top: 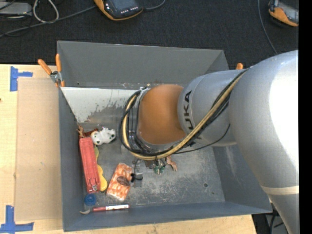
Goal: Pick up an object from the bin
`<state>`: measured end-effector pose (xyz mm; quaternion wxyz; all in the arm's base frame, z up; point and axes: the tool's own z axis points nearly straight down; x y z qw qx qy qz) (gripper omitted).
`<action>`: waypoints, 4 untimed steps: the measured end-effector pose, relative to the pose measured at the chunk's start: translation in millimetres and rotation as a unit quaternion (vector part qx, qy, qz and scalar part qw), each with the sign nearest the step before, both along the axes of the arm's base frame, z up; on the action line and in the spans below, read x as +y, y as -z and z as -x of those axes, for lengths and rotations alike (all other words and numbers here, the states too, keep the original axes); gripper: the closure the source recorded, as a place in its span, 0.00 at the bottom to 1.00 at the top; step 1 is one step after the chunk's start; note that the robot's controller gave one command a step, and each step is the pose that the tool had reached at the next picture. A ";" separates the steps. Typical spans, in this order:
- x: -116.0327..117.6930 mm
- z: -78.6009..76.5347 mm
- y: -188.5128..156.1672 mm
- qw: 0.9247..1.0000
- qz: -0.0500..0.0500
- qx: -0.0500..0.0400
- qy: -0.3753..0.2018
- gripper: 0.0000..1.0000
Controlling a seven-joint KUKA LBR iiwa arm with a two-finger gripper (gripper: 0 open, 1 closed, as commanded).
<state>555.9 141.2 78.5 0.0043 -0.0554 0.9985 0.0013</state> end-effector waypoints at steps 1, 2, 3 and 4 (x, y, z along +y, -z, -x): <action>-27.0 47.8 9.7 1.000 0.000 0.004 0.030 0.00; -8.4 55.8 9.6 1.000 0.000 0.003 0.007 0.00; 56.0 43.5 9.2 0.999 0.002 0.003 -0.046 0.00; 68.6 15.2 -1.4 0.994 0.002 0.004 -0.108 0.00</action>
Offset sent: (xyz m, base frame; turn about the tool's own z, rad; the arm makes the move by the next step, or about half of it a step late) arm -0.0571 -0.0057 -0.0085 0.0086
